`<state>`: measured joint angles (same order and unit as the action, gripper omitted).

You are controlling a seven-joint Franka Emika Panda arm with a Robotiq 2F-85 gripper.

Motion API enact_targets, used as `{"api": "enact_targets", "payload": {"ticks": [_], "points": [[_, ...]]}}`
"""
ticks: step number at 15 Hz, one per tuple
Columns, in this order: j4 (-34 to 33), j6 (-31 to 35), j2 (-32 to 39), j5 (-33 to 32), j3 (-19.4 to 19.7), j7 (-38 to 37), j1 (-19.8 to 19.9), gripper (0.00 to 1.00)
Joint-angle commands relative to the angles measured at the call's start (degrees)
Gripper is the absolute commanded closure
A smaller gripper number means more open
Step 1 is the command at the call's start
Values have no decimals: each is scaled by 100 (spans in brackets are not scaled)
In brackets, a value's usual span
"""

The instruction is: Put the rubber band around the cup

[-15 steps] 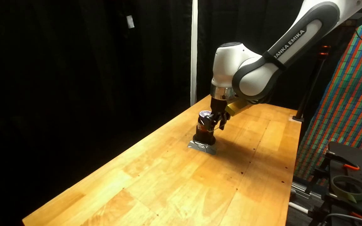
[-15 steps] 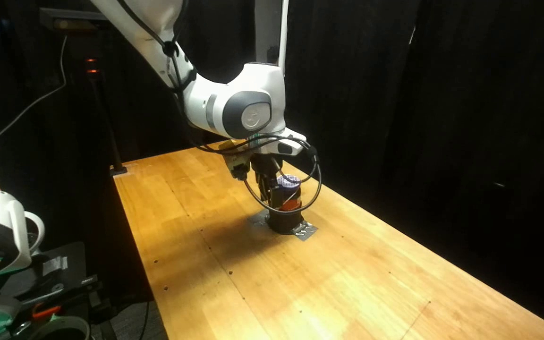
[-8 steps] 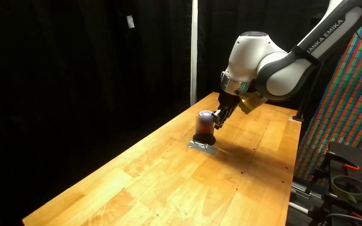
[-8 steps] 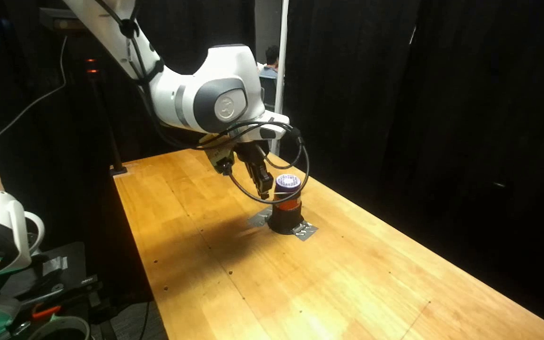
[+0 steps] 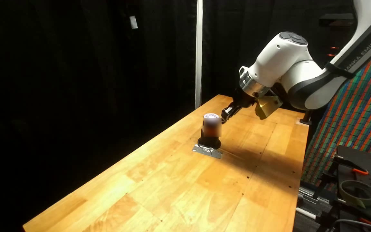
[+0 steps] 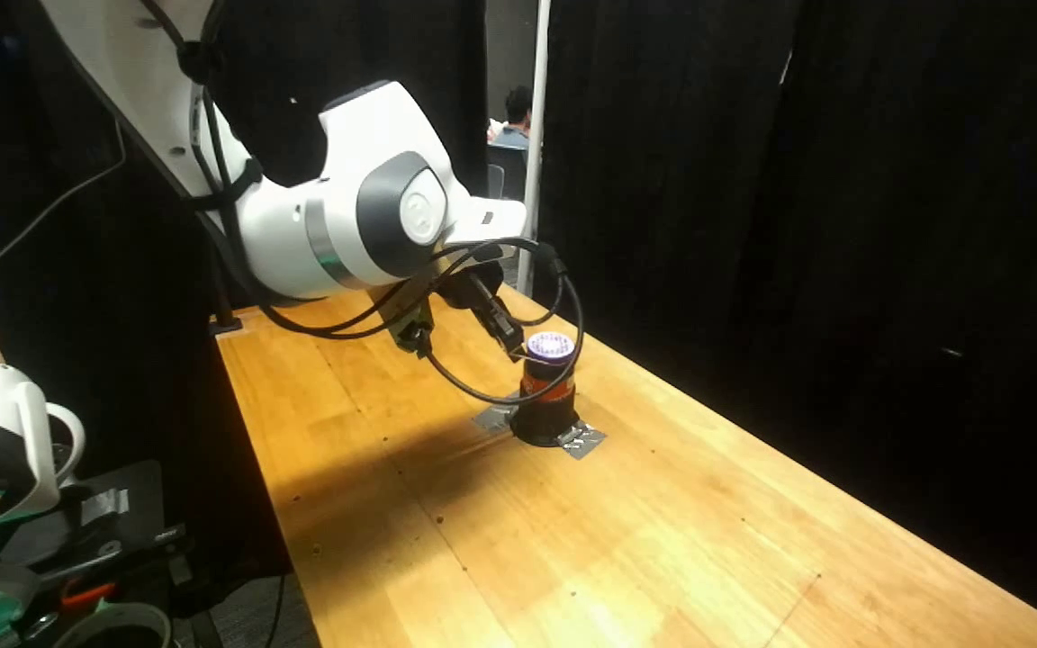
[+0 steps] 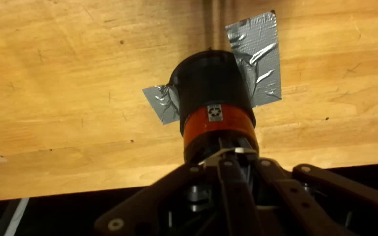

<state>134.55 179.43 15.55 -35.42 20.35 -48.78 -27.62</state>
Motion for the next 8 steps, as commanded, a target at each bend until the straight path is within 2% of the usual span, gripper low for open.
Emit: {"api": "enact_targets", "payload": {"ticks": [1,4,6,7,8], "points": [[32,627,-54,-893,1447,-1016,-1131,90],[-19,1015,108,-1120,2553,-1438,-2060,91],[69,1212,196,-998,3065,-1500,-2561,90],[182,1170,137,-936,3130,-1474,-2685,65],[456,913,-172,-947,2728,-1391,-2448,64]]}}
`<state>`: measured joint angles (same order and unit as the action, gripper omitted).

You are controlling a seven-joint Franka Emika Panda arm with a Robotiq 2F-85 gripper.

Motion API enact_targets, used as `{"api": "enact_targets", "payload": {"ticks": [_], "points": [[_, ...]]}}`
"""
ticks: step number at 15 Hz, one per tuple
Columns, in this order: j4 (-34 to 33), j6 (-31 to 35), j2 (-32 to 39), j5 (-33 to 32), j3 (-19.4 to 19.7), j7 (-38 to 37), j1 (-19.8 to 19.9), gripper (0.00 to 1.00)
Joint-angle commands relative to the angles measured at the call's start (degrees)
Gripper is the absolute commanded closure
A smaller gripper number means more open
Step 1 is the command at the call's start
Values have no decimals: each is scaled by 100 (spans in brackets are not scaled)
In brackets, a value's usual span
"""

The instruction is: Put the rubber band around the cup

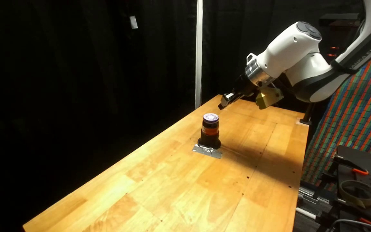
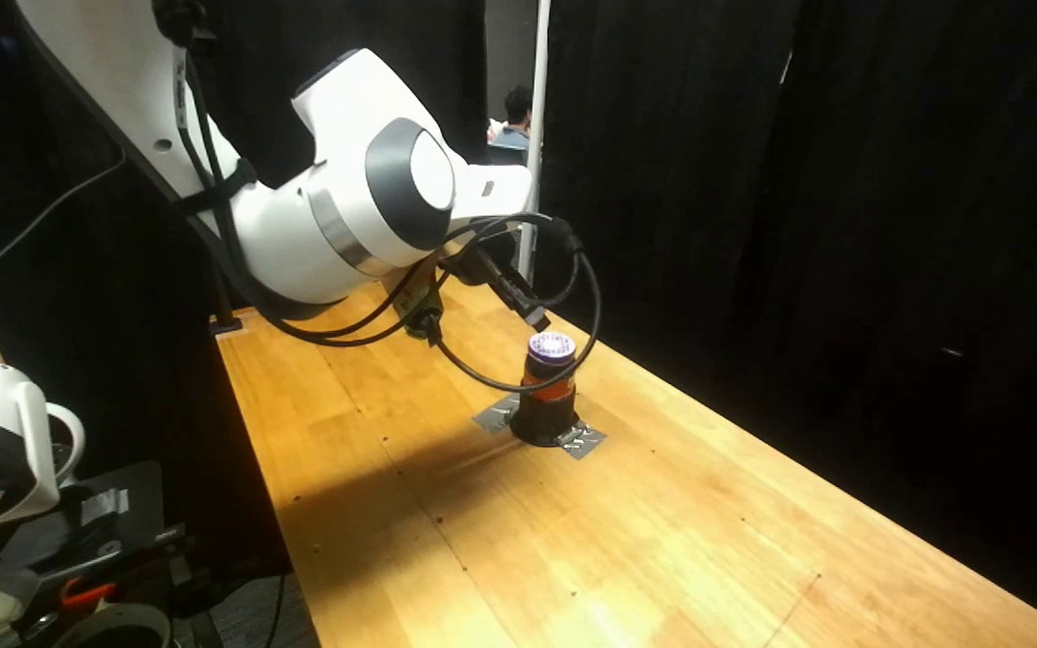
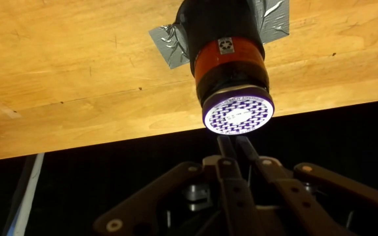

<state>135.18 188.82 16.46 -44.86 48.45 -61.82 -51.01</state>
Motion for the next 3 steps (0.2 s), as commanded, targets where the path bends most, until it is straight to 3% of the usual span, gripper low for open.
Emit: {"api": "enact_targets", "payload": {"ticks": [1,2,3], "points": [[75,-13,-17,0,33,-28,-91,58],[140,-21,-19,1,-3,-31,-101,75],[143,-23,-7,1,-8,-31,-101,68]]}}
